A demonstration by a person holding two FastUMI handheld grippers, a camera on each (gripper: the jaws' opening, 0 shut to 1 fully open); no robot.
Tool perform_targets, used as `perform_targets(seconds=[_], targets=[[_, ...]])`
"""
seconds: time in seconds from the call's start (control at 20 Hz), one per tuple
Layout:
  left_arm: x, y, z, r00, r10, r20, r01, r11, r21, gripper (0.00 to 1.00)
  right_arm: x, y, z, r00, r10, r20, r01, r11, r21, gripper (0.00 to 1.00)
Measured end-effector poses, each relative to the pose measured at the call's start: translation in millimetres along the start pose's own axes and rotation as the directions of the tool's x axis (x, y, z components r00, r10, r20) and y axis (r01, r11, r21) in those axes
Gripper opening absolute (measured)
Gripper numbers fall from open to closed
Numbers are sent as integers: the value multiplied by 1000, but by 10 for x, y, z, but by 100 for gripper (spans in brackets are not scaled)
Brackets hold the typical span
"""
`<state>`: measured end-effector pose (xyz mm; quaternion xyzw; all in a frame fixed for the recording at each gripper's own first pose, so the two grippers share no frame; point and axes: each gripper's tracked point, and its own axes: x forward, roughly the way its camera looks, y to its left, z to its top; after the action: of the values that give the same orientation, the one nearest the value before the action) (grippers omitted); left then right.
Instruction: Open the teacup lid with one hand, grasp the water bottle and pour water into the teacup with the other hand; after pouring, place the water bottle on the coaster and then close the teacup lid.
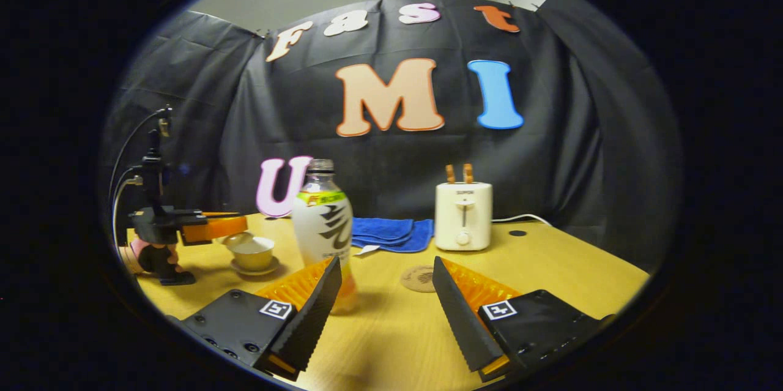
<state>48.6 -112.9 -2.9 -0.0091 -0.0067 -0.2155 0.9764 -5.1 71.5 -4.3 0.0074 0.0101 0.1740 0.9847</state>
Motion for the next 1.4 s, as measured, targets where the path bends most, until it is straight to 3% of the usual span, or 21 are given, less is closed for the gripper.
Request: perform_targets(seconds=[0.25, 0.35, 0.5, 0.65, 0.8, 1.05, 1.2, 1.4], targets=[[-189, 333, -12, 995, 101, 0, -101, 995, 2, 27, 151, 216, -12, 998, 61, -6, -61, 998, 3, 92], [-278, 484, -8, 989, 146, 0, -146, 989, 3, 27, 210, 318, -41, 997, 80, -12, -80, 997, 4, 96], [-379, 693, -13, 978, 207, -1, -207, 978, 6, 27, 301, 441, -72, 995, 98, -32, -97, 995, 5, 99], [-482, 884, -10, 965, 263, 2, -263, 965, 8, 27, 390, 521, -145, 993, 99, -70, -99, 995, 4, 92], [-551, 985, -11, 955, 297, 2, -297, 955, 10, 27, 476, 584, -206, 988, 101, -114, -102, 995, 4, 96], [-625, 1111, -15, 937, 349, 1, -349, 937, 11, 27, 631, 634, -352, 977, 75, -199, -78, 997, -3, 92], [-624, 1106, -21, 937, 351, 0, -351, 936, 11, 27, 698, 627, -362, 978, 45, -205, -48, 999, -9, 99], [-632, 1119, -9, 935, 356, 1, -356, 935, 10, 27, 752, 578, -402, 975, 0, -222, -3, 1000, -15, 85]])
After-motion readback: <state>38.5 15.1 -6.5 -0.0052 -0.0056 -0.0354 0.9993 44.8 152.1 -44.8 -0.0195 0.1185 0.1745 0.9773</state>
